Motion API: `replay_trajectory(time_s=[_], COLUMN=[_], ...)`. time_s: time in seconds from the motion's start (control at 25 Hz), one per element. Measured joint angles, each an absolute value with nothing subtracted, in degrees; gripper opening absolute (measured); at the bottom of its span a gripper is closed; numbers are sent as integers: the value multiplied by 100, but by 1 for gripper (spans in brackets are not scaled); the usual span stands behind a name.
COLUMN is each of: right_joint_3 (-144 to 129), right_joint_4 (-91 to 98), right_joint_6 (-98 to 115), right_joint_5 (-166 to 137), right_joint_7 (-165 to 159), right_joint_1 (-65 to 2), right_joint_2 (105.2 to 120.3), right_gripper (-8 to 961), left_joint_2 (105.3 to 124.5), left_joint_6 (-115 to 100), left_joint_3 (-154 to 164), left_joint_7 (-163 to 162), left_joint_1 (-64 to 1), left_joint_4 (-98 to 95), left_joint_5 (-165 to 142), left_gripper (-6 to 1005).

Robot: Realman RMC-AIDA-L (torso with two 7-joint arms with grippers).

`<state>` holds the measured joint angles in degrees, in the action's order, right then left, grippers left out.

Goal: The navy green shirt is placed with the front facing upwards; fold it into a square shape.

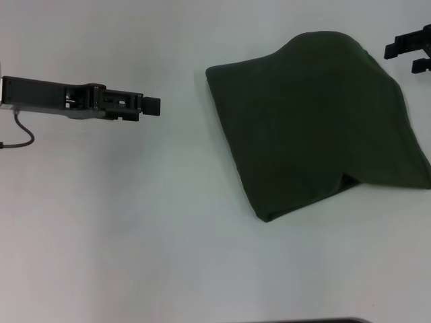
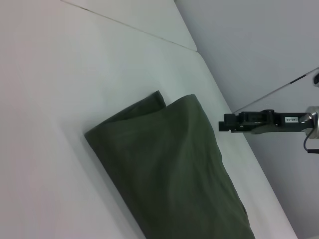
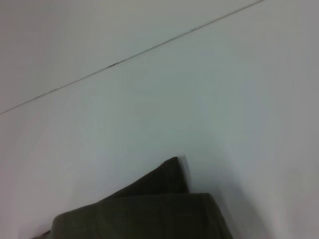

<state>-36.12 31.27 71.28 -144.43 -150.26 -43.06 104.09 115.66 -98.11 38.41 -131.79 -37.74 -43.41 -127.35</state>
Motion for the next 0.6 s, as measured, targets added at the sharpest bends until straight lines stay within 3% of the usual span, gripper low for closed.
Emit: replay_trajectory(time_s=[0.6], right_joint_3=[-3568], right_joint_4=[2886], right_joint_6=[6730], right_joint_5=[-14391], right_joint_7=[-15013], right_joint_1=[-4317], right_joint_2=[10611], right_gripper=[790], left_joint_2=[11583], left_joint_6=[-9849], left_joint_3=[3850], left_joint_7=[-13138], left_joint_1=[-3727], left_joint_4=[-4341], left_joint_5=[-12707], left_gripper=[784])
